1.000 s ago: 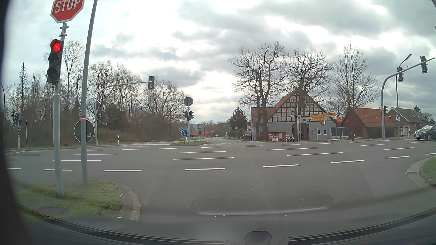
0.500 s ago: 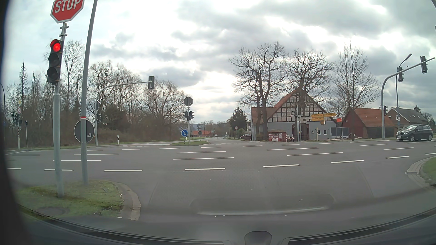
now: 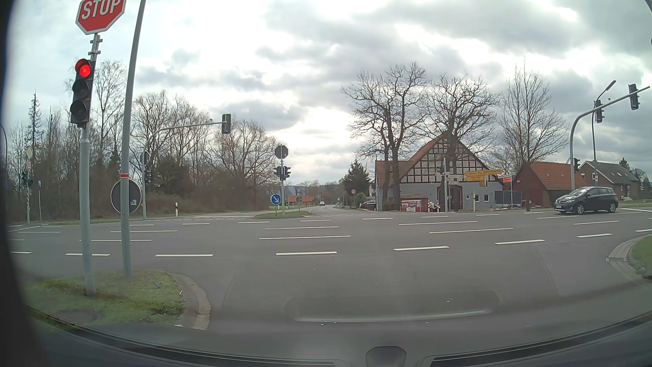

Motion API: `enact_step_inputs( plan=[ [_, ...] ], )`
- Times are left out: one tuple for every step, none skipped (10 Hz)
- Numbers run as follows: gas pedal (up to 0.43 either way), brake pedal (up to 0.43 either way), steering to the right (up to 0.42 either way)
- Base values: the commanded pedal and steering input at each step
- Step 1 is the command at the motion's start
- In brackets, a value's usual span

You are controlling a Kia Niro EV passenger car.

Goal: Follow the waypoints while adhering to traffic rules and regulations

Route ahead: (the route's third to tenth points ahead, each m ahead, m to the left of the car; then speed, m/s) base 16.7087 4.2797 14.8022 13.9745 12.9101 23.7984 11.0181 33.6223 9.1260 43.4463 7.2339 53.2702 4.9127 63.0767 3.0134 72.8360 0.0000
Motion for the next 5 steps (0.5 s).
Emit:
enact_step_inputs(
  plan=[
    [0.0, 0.232, -0.002],
    [0.0, 0.232, -0.002],
    [0.0, 0.232, -0.002],
    [0.0, 0.232, -0.002],
    [0.0, 0.232, -0.002]
  ],
)
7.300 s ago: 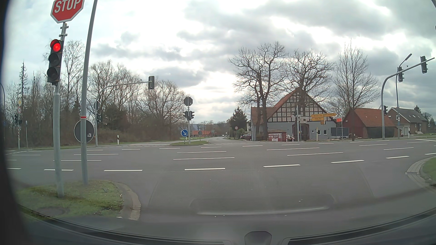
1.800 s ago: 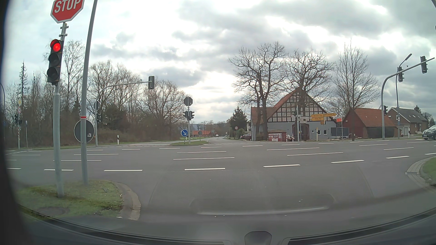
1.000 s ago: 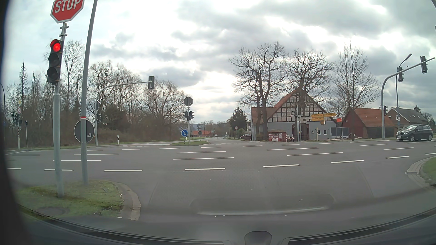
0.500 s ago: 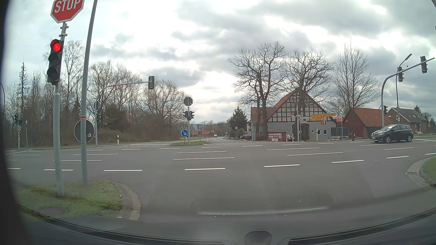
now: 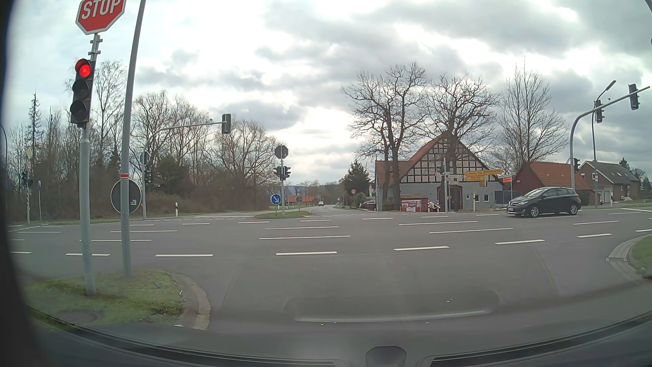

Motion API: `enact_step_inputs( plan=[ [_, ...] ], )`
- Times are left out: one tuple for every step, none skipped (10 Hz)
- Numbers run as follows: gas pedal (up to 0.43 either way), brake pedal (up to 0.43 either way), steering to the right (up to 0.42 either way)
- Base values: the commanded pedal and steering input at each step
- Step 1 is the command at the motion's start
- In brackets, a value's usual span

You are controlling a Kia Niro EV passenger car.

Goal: Follow the waypoints while adhering to traffic rules and regulations

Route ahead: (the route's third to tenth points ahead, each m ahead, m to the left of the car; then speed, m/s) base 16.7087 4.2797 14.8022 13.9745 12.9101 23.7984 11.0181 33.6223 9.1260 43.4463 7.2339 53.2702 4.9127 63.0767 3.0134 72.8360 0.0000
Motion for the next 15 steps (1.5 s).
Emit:
enact_step_inputs(
  plan=[
    [0.0, 0.232, -0.002],
    [0.0, 0.232, -0.002],
    [0.0, 0.232, -0.002],
    [0.0, 0.232, -0.003],
    [0.0, 0.232, -0.002],
    [0.0, 0.232, -0.002],
    [0.0, 0.232, -0.002],
    [0.0, 0.232, -0.002],
    [0.0, 0.232, -0.002],
    [0.0, 0.232, -0.002],
    [0.0, 0.232, -0.002],
    [0.0, 0.232, -0.002],
    [0.0, 0.232, -0.002],
    [0.0, 0.232, -0.002],
    [0.0, 0.232, -0.002]
  ],
)
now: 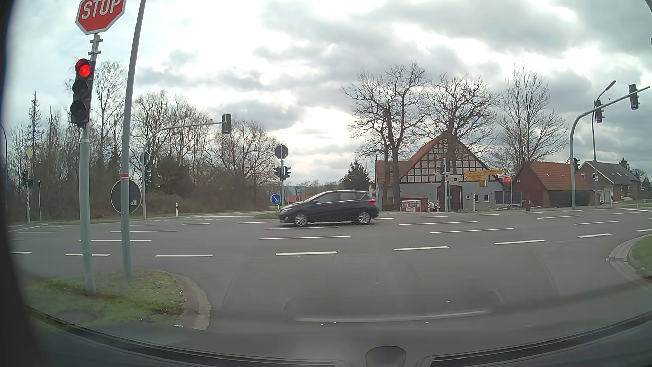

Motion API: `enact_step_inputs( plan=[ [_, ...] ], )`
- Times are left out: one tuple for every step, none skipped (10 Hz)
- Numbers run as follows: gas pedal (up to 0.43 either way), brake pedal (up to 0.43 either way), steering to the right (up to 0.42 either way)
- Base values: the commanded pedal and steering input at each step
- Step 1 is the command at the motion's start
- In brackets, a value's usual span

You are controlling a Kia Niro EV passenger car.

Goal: Follow the waypoints while adhering to traffic rules and regulations

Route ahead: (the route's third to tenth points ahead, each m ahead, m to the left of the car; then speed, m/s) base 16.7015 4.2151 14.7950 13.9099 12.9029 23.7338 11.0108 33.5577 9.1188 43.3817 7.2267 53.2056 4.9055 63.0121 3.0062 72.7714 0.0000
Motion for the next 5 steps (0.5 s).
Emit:
enact_step_inputs(
  plan=[
    [0.0, 0.232, -0.002],
    [0.0, 0.232, -0.002],
    [0.0, 0.232, -0.002],
    [0.0, 0.232, -0.002],
    [0.0, 0.232, -0.002]
  ],
)
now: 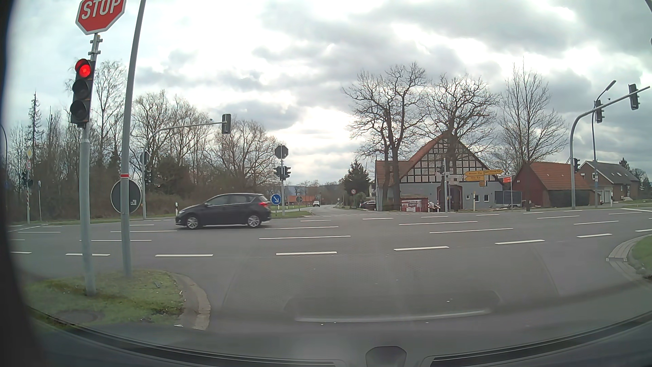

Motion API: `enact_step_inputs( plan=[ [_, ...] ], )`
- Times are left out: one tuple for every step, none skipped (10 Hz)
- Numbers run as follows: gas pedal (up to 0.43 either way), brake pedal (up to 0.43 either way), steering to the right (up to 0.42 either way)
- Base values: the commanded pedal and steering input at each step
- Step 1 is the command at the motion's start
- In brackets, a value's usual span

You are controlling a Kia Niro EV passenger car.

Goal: Follow the waypoints while adhering to traffic rules and regulations

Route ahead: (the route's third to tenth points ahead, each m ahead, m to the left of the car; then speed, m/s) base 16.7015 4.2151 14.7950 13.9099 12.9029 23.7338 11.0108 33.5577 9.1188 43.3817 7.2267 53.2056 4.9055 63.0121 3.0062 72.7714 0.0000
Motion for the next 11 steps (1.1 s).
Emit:
enact_step_inputs(
  plan=[
    [0.0, 0.232, -0.002],
    [0.0, 0.232, -0.002],
    [0.0, 0.232, -0.002],
    [0.0, 0.232, -0.002],
    [0.0, 0.232, -0.002],
    [0.0, 0.232, -0.002],
    [0.0, 0.232, -0.002],
    [0.0, 0.232, -0.002],
    [0.0, 0.232, -0.002],
    [0.0, 0.232, -0.002],
    [0.0, 0.232, -0.002]
  ],
)
